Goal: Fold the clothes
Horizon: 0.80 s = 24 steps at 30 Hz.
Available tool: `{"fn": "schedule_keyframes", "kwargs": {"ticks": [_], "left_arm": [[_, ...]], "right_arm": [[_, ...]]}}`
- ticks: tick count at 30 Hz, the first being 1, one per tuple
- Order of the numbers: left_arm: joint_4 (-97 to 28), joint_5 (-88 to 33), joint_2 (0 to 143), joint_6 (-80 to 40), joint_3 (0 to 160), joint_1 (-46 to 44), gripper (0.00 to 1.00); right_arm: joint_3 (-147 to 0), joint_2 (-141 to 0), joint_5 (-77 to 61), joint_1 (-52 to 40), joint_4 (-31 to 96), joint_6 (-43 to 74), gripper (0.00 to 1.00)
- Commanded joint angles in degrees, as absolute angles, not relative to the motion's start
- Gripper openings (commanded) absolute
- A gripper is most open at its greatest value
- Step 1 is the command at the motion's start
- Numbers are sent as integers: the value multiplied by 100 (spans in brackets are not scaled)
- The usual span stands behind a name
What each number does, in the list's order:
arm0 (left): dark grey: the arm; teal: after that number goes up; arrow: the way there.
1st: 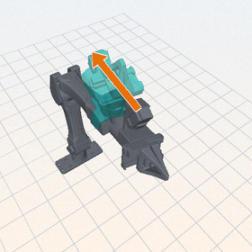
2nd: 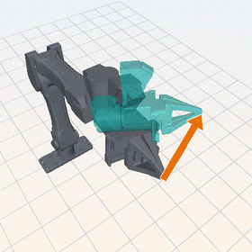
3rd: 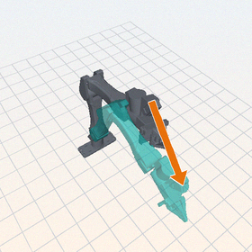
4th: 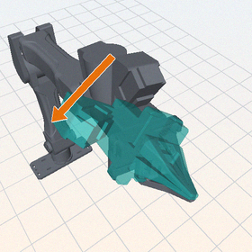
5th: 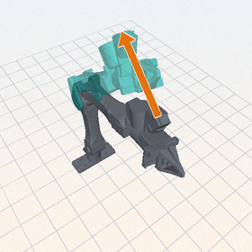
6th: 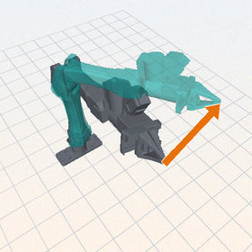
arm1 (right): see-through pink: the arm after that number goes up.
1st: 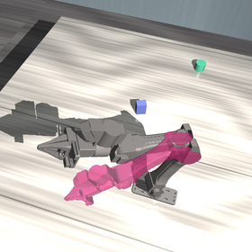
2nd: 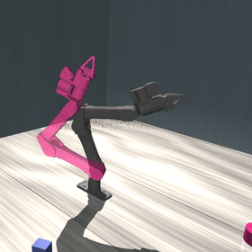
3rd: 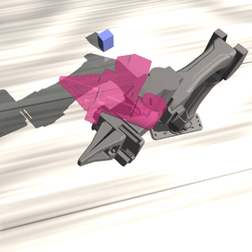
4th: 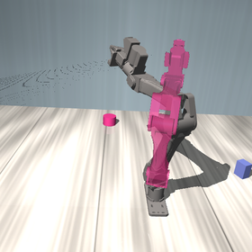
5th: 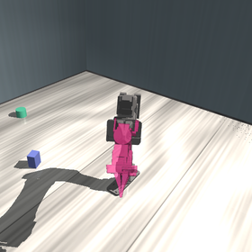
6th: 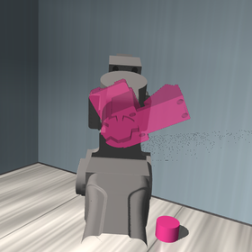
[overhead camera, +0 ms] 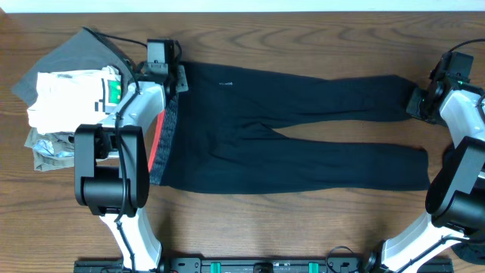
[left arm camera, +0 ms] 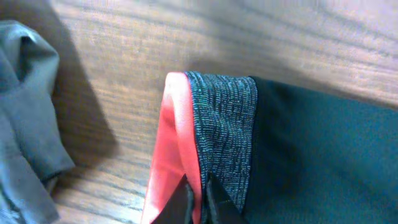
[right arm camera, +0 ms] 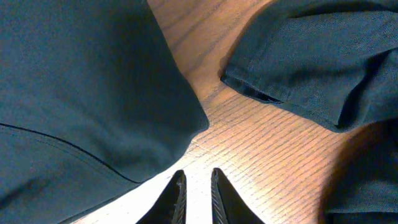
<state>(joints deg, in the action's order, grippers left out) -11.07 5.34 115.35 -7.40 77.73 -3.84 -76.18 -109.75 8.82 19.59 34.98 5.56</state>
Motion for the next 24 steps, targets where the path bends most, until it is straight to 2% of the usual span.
{"fn": "schedule_keyframes", "kwargs": {"ticks": [1,2,3,10,12,15,16,19,21,24], "left_arm": [[-1341,593,11467,-773,8143,-344,35],[-1448,552,11448,-768,8169,-344,52],[-1562,530,11415,-768,8178,-344,64],[-3157,489,11091,-777,8178,-360,75],[-3664,491,11008,-775,8178,-362,80],[-4268,493,10873,-777,8178,-360,86],[-4438,493,10812,-777,8178,-360,88],[-4801,499,10600,-823,8178,-360,89],[-5004,499,10401,-921,8178,-360,90],[-5321,499,10123,-1179,8178,-360,90]], "right_arm": [[-7605,-10984,919,2067,3514,506,14],[-7605,-10984,921,2067,3511,506,14],[-7605,-10984,919,2067,3503,506,14],[-7605,-10984,899,2071,3719,508,18],[-7605,-10980,819,2073,3811,508,34],[-7605,-10921,808,2073,3994,543,45],[-7607,-10877,799,2073,4066,578,53],[-7607,-10656,639,2073,4276,626,91],[-7607,-10436,526,2073,4484,727,97],[-7607,-10003,508,2091,4978,1028,99]]}}
